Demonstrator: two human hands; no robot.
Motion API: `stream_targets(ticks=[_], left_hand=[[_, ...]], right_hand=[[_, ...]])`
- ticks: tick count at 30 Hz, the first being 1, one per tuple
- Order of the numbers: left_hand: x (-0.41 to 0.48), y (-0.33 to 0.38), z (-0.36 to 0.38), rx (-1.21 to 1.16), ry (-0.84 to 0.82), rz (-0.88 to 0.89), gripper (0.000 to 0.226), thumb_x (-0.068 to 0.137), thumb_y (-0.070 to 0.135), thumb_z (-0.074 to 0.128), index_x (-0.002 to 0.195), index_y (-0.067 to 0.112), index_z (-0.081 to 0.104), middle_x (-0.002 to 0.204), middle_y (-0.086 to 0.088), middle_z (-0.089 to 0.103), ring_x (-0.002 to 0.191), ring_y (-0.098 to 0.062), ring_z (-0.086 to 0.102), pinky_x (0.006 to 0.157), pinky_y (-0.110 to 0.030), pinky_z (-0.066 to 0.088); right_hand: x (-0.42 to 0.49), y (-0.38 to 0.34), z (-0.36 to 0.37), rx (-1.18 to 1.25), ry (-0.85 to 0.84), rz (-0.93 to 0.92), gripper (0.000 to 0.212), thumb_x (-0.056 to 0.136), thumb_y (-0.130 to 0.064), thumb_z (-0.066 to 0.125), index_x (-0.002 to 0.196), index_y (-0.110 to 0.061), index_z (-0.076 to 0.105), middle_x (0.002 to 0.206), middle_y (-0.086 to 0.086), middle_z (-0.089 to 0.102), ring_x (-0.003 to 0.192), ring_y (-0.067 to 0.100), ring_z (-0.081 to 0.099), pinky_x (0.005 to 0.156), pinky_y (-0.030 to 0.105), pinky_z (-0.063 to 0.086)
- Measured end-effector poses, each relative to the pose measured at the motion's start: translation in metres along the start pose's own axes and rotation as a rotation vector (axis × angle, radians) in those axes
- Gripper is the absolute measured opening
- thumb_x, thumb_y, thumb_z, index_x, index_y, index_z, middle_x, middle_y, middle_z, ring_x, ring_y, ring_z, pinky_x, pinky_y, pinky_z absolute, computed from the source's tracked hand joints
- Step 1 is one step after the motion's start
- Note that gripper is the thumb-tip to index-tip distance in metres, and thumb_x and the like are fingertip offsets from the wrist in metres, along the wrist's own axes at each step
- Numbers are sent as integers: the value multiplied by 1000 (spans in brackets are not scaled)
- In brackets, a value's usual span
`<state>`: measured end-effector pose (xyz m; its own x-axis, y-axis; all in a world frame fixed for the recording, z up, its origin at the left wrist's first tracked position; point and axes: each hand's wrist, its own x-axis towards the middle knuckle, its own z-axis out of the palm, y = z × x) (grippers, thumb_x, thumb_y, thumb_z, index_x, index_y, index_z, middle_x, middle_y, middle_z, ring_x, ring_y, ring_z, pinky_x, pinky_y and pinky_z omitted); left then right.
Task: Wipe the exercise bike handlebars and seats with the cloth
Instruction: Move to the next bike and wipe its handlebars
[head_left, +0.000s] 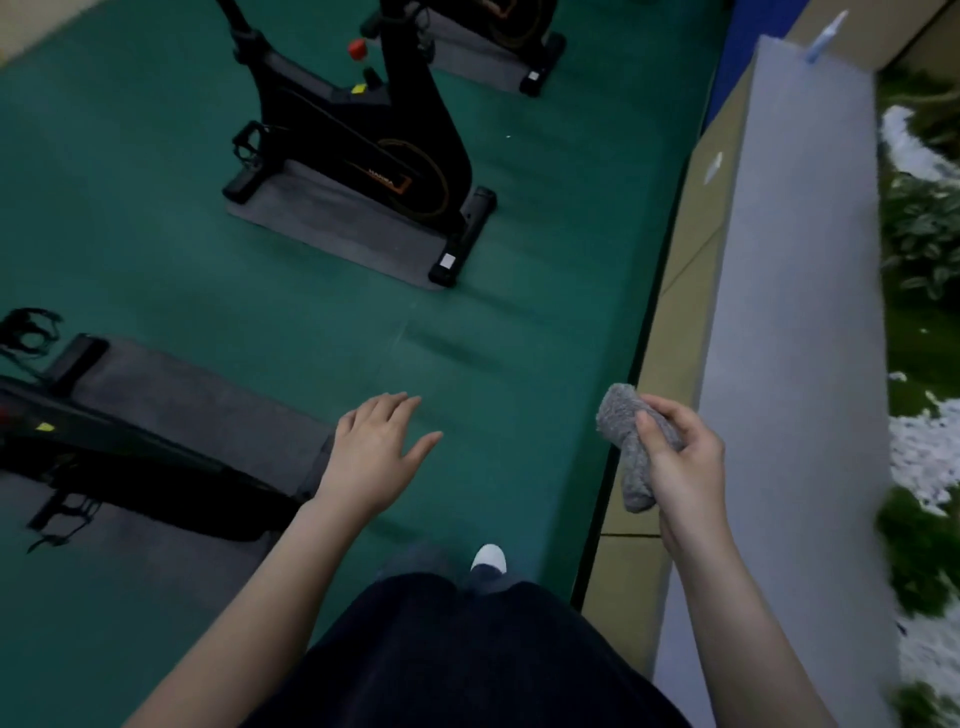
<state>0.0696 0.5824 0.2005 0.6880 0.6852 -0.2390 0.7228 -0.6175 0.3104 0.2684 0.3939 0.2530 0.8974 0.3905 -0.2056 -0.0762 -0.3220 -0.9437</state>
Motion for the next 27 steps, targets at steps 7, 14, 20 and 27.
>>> stream_targets(ticks=[7, 14, 20, 27], left_hand=[[40, -17, -8, -35, 28, -167, 58, 94, 52, 43, 142, 20, 40, 148, 1, 38, 138, -17, 28, 111, -37, 19], [104, -68, -34, -60, 48, -301, 59, 94, 53, 41, 143, 20, 38, 148, 2, 38, 139, -17, 28, 111, -37, 18], [162, -113, -73, -51, 80, -356, 59, 95, 53, 39, 144, 20, 36, 148, 3, 38, 139, -17, 27, 111, -37, 19], [192, -146, -100, -70, 110, -484, 60, 95, 55, 36, 145, 22, 34, 149, 4, 37, 140, -16, 26, 112, -37, 17]], right_hand=[[76, -20, 49, -60, -157, -35, 21, 93, -14, 58, 90, -34, 65, 101, -10, 66, 101, 16, 63, 91, 42, 52], [133, -62, 145, -74, -314, -133, 24, 91, -11, 59, 88, -33, 66, 93, -17, 67, 89, -1, 63, 78, 23, 49], [177, -102, 221, -72, -382, -182, 23, 92, -9, 58, 90, -30, 65, 96, -13, 66, 93, 4, 63, 79, 22, 50], [216, -126, 292, -73, -520, -196, 24, 92, -9, 58, 90, -32, 66, 95, -14, 67, 91, 2, 64, 75, 19, 50]])
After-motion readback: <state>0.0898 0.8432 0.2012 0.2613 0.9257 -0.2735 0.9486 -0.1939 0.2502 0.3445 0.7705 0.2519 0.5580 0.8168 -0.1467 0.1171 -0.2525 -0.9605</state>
